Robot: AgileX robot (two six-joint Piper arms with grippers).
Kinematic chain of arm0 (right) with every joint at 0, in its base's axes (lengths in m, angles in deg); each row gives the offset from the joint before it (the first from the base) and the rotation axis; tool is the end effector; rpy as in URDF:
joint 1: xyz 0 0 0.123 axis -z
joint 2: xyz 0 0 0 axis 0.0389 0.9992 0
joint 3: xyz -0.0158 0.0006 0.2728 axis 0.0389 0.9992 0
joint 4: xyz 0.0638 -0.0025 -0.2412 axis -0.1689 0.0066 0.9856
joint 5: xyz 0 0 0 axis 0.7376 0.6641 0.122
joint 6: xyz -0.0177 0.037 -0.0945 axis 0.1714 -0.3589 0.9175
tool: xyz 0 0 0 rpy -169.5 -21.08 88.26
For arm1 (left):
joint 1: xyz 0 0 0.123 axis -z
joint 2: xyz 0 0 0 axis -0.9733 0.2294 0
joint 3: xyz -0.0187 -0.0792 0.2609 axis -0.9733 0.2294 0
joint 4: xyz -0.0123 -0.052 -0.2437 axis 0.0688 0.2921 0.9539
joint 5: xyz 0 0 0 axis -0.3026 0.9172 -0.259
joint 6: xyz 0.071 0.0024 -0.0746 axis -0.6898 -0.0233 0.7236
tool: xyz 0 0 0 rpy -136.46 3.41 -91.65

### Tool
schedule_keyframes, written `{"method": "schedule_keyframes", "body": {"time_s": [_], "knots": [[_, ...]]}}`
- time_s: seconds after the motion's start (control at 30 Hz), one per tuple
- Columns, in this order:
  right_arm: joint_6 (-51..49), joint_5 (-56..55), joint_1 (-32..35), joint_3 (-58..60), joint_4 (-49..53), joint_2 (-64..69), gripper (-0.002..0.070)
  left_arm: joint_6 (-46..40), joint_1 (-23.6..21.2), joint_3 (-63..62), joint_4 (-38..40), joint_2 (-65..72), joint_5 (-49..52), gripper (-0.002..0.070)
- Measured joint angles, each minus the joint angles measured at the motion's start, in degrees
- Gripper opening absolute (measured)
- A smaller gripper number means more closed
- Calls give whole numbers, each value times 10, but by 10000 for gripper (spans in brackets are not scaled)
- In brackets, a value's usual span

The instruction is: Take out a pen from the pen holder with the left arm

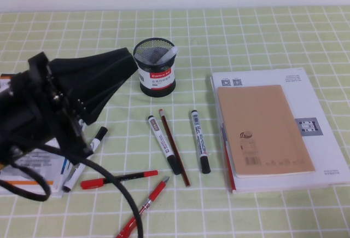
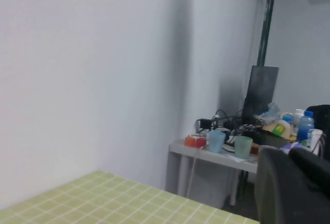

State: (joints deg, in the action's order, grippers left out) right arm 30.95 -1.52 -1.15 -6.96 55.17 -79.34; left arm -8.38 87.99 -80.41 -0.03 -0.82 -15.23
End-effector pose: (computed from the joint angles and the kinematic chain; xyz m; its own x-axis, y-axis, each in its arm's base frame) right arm 0.0693 -0.0088 0.1686 -0.3568 0.0807 -0.9307 0.1131 0.9927 0.0427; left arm 0.1868 -0.1197 0.3165 0.0667 -0.2234 -0.9724 0.9108 0.4115 -0.0320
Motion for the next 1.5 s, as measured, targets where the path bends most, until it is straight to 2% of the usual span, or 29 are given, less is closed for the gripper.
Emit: {"method": "schedule_keyframes", "body": {"time_s": [0.07,0.23,0.33,0.67,1.0,1.07,1.3,1.43,1.5], "knots": [[0,0,0,0,0,0,-12,33,0,0,-9,-34,38,0],[0,0,0,0,0,0,-13,159,0,6,-69,-137,221,0],[0,0,0,0,0,0,-13,196,0,22,-100,-195,276,0],[0,0,0,0,0,0,-13,208,0,46,-125,-368,275,0],[0,0,0,0,0,0,-13,239,0,49,-137,-454,272,0],[0,0,0,0,0,0,-13,230,0,60,-99,-478,292,0],[0,0,0,0,0,0,-13,44,0,162,195,-590,477,0],[0,0,0,0,0,0,-12,-136,0,183,382,-639,638,0],[0,0,0,0,0,0,-12,-226,0,184,442,-644,718,0]]}}
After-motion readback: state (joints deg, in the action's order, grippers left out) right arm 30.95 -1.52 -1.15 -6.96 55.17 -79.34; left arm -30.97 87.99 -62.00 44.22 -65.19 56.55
